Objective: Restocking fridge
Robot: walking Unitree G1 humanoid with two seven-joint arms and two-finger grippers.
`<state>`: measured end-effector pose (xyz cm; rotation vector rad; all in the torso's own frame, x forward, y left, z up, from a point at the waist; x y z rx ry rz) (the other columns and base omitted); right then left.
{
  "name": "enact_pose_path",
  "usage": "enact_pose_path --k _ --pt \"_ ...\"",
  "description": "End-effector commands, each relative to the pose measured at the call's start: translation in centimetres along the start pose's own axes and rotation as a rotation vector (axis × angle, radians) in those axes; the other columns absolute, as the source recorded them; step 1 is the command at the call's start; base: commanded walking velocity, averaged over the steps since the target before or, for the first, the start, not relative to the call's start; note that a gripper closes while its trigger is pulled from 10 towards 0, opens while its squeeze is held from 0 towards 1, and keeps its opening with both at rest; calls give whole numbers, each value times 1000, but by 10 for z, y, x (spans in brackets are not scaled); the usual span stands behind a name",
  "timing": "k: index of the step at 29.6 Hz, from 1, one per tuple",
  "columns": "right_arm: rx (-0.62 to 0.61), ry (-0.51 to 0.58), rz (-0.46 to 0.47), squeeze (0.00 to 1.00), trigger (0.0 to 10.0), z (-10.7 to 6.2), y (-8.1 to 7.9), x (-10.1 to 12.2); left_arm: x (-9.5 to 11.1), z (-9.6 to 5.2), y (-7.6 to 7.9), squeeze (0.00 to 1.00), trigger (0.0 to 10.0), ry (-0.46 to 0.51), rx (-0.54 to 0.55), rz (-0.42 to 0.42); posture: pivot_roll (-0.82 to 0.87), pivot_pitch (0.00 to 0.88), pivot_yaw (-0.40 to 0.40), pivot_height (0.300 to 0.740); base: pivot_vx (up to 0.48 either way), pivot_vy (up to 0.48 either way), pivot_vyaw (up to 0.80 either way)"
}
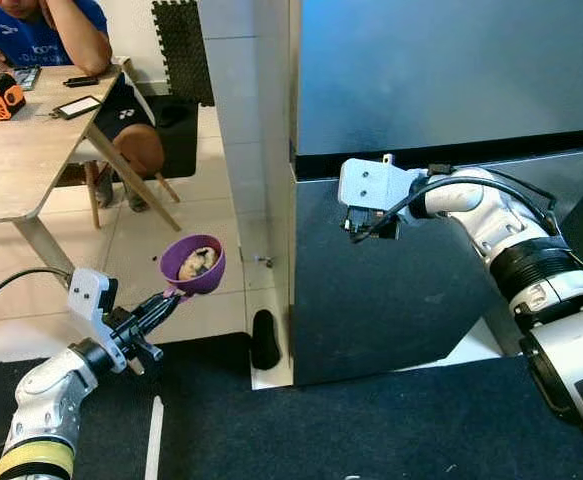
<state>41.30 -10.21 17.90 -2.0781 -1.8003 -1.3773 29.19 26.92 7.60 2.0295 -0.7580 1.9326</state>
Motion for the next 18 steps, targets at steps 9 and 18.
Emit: enact_pose_path --k 9,18 --pt "9 242 139 0 10000 5 -3 33 7 12 5 0 10000 40 -32 31 -66 0 -36 740 0 0 0" --pt "-141 246 217 0 10000 4 16 31 7 12 6 0 10000 44 -38 36 -58 0 -40 740 0 0 0"
Point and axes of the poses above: a point about 5 cm out from each wrist's last joint towards the gripper, its own z axis pointing out of the wrist towards the gripper, its own x axis along the axis of the wrist's last joint, y = z × x, the point moved 4 cm from there along z, pointing out of the wrist towards the gripper, and after that the axes turned 15 degrees about z, right-handed, at the moved point
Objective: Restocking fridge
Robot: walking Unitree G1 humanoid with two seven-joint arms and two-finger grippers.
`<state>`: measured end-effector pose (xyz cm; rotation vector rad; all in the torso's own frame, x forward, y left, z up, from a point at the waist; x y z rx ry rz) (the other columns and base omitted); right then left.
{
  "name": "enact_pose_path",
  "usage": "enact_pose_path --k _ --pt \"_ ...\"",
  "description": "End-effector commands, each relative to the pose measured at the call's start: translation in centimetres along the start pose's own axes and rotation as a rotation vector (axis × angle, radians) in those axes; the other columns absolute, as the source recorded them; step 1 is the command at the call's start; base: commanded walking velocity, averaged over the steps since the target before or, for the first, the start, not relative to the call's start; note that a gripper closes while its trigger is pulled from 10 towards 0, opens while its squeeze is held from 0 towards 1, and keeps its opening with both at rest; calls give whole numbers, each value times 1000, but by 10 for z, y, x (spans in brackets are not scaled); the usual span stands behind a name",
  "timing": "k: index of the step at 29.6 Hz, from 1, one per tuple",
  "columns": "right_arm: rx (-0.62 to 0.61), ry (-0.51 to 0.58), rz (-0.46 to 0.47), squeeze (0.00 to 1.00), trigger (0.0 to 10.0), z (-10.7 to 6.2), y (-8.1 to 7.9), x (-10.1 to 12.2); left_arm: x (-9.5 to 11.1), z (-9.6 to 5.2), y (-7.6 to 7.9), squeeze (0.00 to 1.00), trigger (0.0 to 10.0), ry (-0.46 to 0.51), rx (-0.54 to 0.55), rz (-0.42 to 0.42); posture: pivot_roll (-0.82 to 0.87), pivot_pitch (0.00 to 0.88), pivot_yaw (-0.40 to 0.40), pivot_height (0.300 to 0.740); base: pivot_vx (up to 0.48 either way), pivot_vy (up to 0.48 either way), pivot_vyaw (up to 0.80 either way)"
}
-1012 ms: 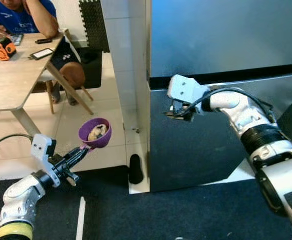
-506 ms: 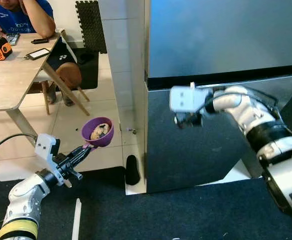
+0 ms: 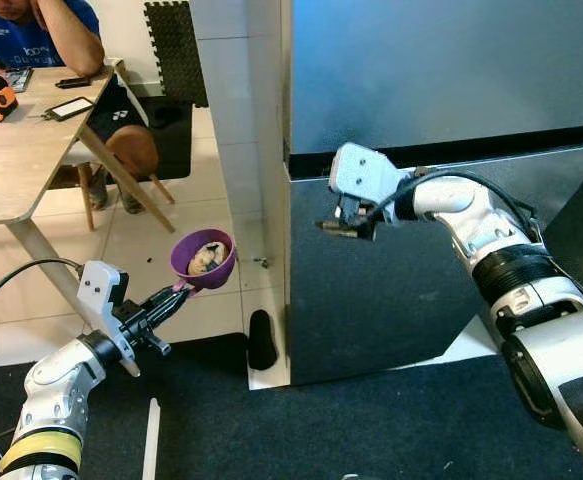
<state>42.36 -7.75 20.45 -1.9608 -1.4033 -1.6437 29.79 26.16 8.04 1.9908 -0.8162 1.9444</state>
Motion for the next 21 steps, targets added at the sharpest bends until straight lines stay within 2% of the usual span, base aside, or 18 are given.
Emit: enact_pose_path --k 1,10,17,21 --pt "-35 -31 12 0 10000 0 4 -6 2 3 3 0 10000 25 -8 4 -57 0 -41 740 0 0 0" --pt "-85 -140 -10 0 10000 5 4 -23 6 1 7 0 10000 42 -18 21 -29 0 -64 740 0 0 0" --pt "14 -225 -83 0 10000 10 -11 -34 8 -1 10 0 10000 49 -28 35 -22 0 -67 740 0 0 0" --pt "186 -294 -149 0 10000 6 -28 -45 12 -2 10 0 10000 54 -32 45 -22 0 -66 740 0 0 0"
Point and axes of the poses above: a point about 5 cm out from each wrist's last joint towards the gripper, its own z axis pointing out of the wrist towards the gripper, its own x axis along the axis of the wrist's last joint, y = z × x, the point moved 4 cm from there along z, pointing out of the wrist towards the gripper, and after that the axes turned 15 degrees about z, right-handed, at the moved point
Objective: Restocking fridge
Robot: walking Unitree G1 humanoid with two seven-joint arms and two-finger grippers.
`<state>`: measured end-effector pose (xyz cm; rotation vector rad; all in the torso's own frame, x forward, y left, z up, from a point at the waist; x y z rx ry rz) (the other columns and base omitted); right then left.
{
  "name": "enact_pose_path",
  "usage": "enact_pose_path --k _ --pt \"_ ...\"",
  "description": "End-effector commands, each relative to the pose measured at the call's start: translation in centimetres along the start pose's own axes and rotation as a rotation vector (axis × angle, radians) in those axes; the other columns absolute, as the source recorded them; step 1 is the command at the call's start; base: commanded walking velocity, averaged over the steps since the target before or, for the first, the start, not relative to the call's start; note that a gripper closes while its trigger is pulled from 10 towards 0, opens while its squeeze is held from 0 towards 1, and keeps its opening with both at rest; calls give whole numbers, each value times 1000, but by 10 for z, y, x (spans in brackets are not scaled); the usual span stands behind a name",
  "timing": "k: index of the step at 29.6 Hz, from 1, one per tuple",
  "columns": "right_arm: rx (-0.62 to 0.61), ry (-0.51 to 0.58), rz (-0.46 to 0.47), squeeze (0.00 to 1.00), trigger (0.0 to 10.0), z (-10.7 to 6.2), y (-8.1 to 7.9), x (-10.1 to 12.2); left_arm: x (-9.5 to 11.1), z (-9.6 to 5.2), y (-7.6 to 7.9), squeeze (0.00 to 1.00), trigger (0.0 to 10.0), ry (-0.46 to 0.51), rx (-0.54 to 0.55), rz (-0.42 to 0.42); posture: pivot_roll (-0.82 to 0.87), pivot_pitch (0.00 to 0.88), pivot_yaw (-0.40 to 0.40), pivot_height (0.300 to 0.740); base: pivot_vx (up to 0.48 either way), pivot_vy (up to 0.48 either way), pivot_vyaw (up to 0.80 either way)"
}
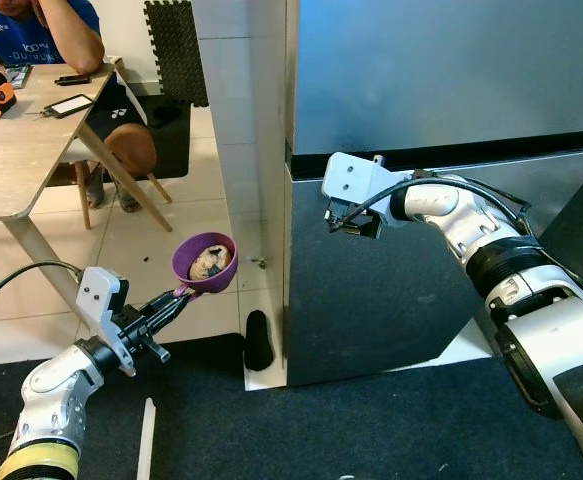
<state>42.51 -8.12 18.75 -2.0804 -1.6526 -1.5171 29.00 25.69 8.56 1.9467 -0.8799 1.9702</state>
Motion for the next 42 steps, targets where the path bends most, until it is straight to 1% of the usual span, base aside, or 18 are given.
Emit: enact_pose_path --k 1,4,8,10,13,14,15,16,17,18,20,26,28,32,36,37,38,42 --pt "167 -108 -31 0 10000 7 -29 -25 5 3 3 0 10000 29 -7 2 -22 0 -66 740 0 0 0" --pt "231 -129 -57 0 10000 2 -33 -30 6 3 2 0 10000 30 -7 3 -28 0 -66 740 0 0 0" --pt "301 -93 -33 0 10000 -4 -36 -26 8 5 2 0 10000 35 -9 7 -33 0 -65 740 0 0 0" --pt "286 -72 -38 0 10000 -4 -33 -22 10 6 3 0 10000 40 -11 10 -35 0 -65 740 0 0 0" --pt "261 12 1 0 10000 -4 -29 -8 11 7 3 0 10000 43 -12 12 -35 0 -64 740 0 0 0" --pt "261 12 1 0 10000 -4 -29 -8 11 7 3 0 10000 43 -12 12 -35 0 -64 740 0 0 0" --pt "245 76 42 0 10000 -5 -25 3 11 7 3 0 10000 44 -13 13 -36 0 -64 740 0 0 0" --pt "245 76 42 0 10000 -5 -25 3 11 7 3 0 10000 44 -13 13 -36 0 -64 740 0 0 0" --pt "204 155 101 0 10000 -6 -16 16 12 8 3 0 10000 46 -15 13 -36 0 -64 740 0 0 0" --pt "159 157 116 0 10000 -6 -11 17 12 8 3 0 10000 47 -16 13 -36 0 -64 740 0 0 0" --pt "90 141 135 0 10000 -5 -3 15 13 8 3 0 10000 48 -16 14 -38 0 -62 740 0 0 0" --pt "-13 121 202 0 10000 -3 8 9 15 7 2 0 10000 55 -8 21 -40 0 -62 740 0 0 0" --pt "-60 92 225 0 10000 -2 12 3 19 7 0 0 10000 63 -4 29 -38 0 -62 740 0 0 0" --pt "-111 -19 165 0 10000 -2 15 -13 25 5 -1 0 10000 77 -3 44 -32 9 -60 740 0 0 0" --pt "-131 -42 163 0 10000 -1 16 -15 27 4 -1 0 10000 79 -3 51 -29 16 -61 740 0 0 0" --pt "-125 -67 141 0 10000 0 14 -17 29 3 -1 0 10000 80 -2 56 -28 21 -61 740 0 0 0" --pt "-85 -106 97 0 10000 1 8 -22 29 2 -1 0 10000 79 -1 59 -27 22 -61 740 0 0 0" --pt "-9 -147 49 0 10000 3 -2 -28 30 2 0 0 10000 79 0 61 -29 25 -63 740 0 0 0"
Point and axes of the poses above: a point about 5 cm out from each wrist's last joint towards the gripper, its own z axis pointing out of the wrist towards the gripper, its own x axis along the axis of the wrist's last joint, y = z × x, the point moved 4 cm from there along z, pointing out of the wrist towards the gripper, and after that the axes turned 15 degrees about z, right-handed, at the moved point
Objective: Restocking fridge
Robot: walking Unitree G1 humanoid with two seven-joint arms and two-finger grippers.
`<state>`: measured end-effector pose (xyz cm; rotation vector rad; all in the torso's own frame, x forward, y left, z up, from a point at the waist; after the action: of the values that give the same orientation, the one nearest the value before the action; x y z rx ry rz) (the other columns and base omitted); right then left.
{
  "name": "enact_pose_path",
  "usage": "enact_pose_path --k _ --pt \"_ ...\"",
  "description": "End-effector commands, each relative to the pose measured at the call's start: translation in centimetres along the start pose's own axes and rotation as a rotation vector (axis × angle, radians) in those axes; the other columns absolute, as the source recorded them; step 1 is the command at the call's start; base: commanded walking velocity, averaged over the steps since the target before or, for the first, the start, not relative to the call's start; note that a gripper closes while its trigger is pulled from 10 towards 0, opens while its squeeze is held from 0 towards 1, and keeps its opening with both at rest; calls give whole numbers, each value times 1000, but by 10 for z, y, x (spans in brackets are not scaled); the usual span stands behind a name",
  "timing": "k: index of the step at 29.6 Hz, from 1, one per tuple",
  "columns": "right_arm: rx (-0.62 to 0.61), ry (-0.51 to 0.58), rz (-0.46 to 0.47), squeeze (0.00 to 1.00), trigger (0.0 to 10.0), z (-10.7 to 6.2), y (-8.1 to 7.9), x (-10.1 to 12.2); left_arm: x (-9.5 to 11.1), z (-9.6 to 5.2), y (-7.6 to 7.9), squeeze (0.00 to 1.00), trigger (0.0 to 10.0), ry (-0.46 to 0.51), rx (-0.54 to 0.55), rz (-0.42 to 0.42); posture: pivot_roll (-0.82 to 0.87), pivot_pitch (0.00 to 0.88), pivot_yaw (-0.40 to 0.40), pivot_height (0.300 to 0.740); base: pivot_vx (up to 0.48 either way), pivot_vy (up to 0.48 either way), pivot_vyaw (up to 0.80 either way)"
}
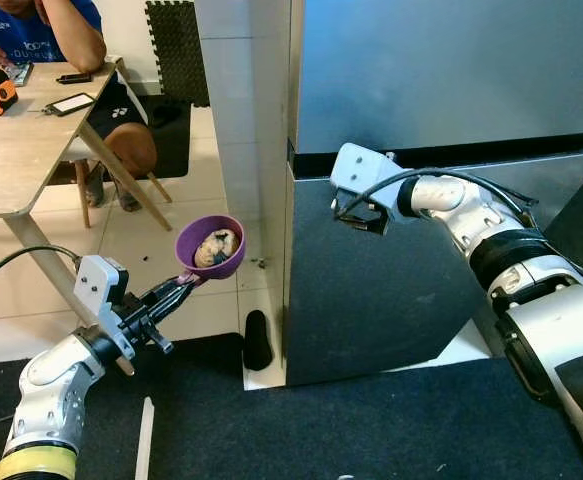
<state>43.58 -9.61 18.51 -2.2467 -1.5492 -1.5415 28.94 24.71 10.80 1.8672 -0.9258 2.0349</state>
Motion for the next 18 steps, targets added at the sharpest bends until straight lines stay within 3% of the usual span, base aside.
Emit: enact_pose_path --k 1,5,18 --pt "82 -70 -23 0 10000 4 -14 -15 6 -2 -3 0 10000 18 10 15 -29 25 -63 740 0 0 0" --pt "233 -154 -99 0 10000 0 -28 -28 9 -1 -3 0 10000 22 9 20 -32 23 -66 740 0 0 0" --pt "320 -222 -139 0 10000 -6 -31 -37 15 -1 -4 0 10000 32 13 32 -29 13 -67 740 0 0 0"
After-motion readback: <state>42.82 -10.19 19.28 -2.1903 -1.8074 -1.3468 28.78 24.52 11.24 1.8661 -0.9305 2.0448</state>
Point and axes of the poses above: a point about 5 cm out from each wrist's last joint towards the gripper, its own z axis pointing out of the wrist towards the gripper, its own x axis along the axis of the wrist's last joint, y = z × x, the point moved 4 cm from there along z, pointing out of the wrist towards the gripper, and after that the axes turned 15 degrees about z, right-handed, at the moved point
